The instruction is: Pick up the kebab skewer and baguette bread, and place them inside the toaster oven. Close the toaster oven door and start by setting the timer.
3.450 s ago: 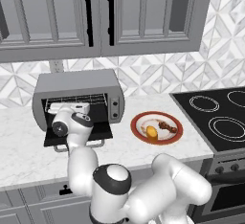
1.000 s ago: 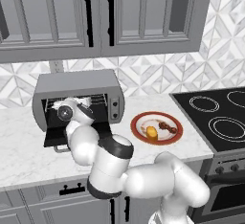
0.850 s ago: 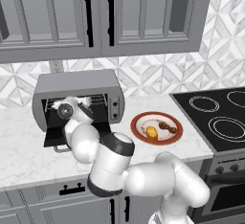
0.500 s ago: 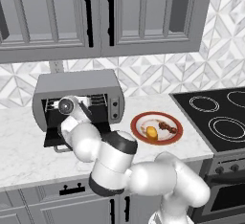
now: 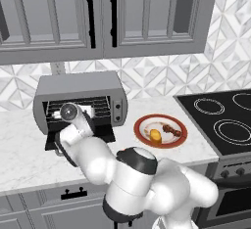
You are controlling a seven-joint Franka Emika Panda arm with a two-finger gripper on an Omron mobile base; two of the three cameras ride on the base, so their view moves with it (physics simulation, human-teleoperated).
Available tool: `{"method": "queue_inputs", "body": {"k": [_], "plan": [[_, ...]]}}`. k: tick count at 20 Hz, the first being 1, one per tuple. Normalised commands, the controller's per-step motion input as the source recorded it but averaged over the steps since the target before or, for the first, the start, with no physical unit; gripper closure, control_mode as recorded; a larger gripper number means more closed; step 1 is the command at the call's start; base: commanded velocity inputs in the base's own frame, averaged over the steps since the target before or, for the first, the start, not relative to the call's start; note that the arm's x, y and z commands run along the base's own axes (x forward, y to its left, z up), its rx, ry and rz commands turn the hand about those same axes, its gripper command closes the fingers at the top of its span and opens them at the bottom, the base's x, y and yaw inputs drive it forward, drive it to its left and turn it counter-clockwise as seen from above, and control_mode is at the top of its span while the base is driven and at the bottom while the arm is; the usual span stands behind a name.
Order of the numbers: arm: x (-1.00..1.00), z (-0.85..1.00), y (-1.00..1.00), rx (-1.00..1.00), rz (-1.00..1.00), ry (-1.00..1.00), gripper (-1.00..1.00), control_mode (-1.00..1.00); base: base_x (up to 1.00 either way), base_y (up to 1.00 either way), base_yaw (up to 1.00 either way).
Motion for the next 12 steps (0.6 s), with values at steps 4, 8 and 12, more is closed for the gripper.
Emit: {"method": "queue_inputs", "body": {"k": [4,8,12], "plan": [[-0.96,-0.65,-0.04,0.00,0.00,0.27,-1.00,-1.00,0.00,0.00,0.00],[-0.92,-0.57,-0.07,0.00,0.00,0.29,-1.00,-1.00,0.00,0.00,0.00],[-0.83,-0.35,-0.10,0.00,0.00,0.35,-1.00,-1.00,0.00,0.00,0.00]]}}
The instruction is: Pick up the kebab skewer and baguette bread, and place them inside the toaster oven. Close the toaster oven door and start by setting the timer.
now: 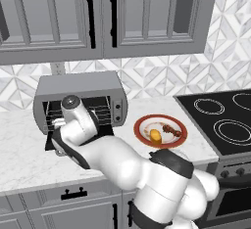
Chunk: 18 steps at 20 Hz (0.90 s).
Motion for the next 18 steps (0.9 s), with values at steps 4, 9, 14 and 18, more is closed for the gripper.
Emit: {"method": "queue_inputs", "body": {"k": [4,9,14,18], "plan": [[-0.80,0.41,-0.22,0.01,0.00,0.07,-1.00,-1.00,0.00,0.00,0.00],[-0.78,0.55,-0.43,0.01,0.00,0.00,-1.00,-1.00,0.00,0.00,0.00],[-0.38,0.19,-1.00,0.03,-0.01,0.00,-1.00,-1.00,0.00,0.00,0.00],[-0.31,0.02,-1.00,0.04,-0.03,0.01,-1.00,-1.00,0.00,0.00,0.00]]}}
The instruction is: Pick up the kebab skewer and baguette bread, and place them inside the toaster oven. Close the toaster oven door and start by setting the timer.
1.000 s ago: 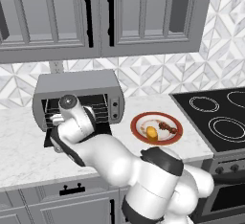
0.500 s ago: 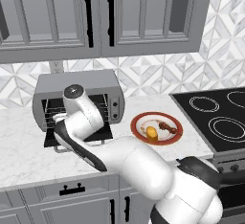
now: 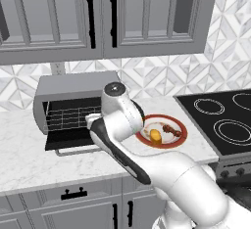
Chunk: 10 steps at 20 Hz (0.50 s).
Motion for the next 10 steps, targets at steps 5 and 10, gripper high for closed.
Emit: {"method": "queue_inputs", "body": {"k": [5,10], "plan": [[-0.05,0.00,-1.00,0.09,-0.08,0.09,-1.00,-1.00,0.00,0.00,0.00],[0.10,0.00,-1.00,0.01,-0.06,0.10,-1.00,-1.00,0.00,0.00,0.00]]}}
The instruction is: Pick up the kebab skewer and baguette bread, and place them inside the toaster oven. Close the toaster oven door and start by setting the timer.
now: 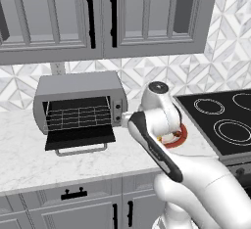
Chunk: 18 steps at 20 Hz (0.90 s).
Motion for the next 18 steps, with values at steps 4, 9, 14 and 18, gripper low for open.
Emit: {"method": "queue_inputs", "body": {"k": [4,9,14,18], "plan": [[0.13,-0.05,-1.00,0.00,0.00,0.11,-1.00,-1.00,0.00,0.00,0.00],[0.02,-0.11,-0.96,0.00,0.00,0.03,-1.00,-1.00,0.00,0.00,0.00],[0.38,-0.44,-0.28,0.00,0.00,0.09,-1.00,-1.00,0.00,0.00,0.00],[0.55,-0.29,0.04,0.00,0.03,0.00,-1.00,-1.00,0.00,0.00,0.00]]}}
